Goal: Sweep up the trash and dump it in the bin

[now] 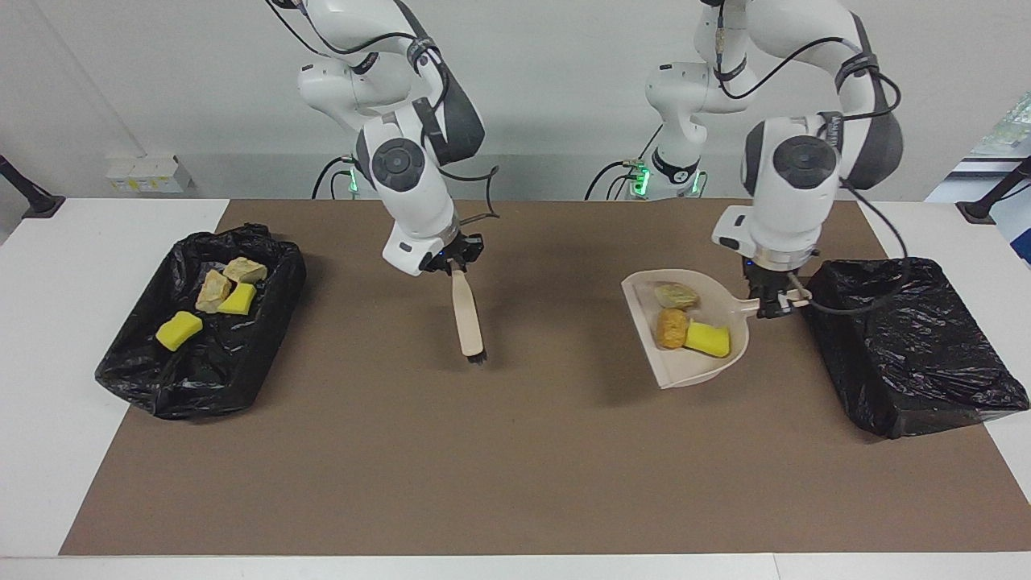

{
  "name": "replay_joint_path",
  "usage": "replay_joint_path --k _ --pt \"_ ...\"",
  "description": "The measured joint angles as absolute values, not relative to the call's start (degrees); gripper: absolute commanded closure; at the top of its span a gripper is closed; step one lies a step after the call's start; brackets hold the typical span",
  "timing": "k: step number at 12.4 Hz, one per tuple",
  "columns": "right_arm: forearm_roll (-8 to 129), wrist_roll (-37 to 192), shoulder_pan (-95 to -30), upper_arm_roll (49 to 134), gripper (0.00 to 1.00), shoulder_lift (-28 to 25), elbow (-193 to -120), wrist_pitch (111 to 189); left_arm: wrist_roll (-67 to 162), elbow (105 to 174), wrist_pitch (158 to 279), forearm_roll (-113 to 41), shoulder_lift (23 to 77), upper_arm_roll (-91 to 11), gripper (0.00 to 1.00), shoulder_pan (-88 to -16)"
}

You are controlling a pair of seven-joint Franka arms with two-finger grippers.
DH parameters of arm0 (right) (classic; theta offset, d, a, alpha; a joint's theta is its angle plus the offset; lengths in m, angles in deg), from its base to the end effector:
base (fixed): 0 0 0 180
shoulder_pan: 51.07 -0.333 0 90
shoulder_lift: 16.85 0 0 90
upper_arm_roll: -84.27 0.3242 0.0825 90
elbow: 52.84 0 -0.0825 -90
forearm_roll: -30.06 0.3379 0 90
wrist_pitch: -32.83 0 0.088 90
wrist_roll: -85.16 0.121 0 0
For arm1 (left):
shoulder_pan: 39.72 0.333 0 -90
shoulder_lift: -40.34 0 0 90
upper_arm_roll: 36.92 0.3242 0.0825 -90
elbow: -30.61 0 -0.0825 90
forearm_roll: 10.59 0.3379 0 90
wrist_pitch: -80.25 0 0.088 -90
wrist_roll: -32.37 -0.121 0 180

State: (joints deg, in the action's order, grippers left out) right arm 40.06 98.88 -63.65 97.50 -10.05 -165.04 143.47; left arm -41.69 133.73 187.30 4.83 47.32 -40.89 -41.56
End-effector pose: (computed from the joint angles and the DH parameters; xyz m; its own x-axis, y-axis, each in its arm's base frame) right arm 0.4684 0.2388 0.4241 0.9712 0.1481 -0.1868 0.1232 -0.9827 -0.1384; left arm 0.5492 -0.0303 0.4836 0.0888 -0.9643 -0.2494 -0.9959 -0.0900 -0.0066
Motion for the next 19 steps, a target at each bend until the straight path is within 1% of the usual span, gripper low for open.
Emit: replay_joint_path --k 4,6,9,11,14,18,19 --pt "40.05 108.2 -70.11 97.58 1.0 -13.69 -169.17 147.33 -55.22 132.51 188.81 4.74 46.59 -40.72 1.0 -27.83" --pt "40.04 111.78 -72.91 97.61 1.0 -14.64 -169.97 147.9 -58.8 132.11 192.61 4.74 46.71 -40.68 1.0 -21.57" --pt "36.72 121.87 -80.64 97.72 1.0 -14.25 -170.84 150.32 -69.73 131.6 201.53 4.86 47.52 -40.52 1.0 -12.57" --pt "35.52 127.55 -85.67 97.79 1.0 -13.31 -171.38 151.07 -74.54 129.28 204.89 7.57 49.26 -40.39 1.0 -8.34" --pt "33.07 133.5 -90.82 97.83 1.0 -11.74 -172.74 151.76 -74.89 126.88 206.29 18.69 51.11 -41.11 1.0 -8.1" --pt "32.98 134.52 -93.05 97.82 1.0 -12.62 -179.96 159.07 -67.45 126.81 204.69 33.34 51.5 -41.68 1.0 -11.86" --pt "32.95 135.35 -93.26 97.82 0.94 -13.04 -181.01 160.25 -63.37 126.81 203.24 36.56 51.48 -41.7 1.0 -12.94"
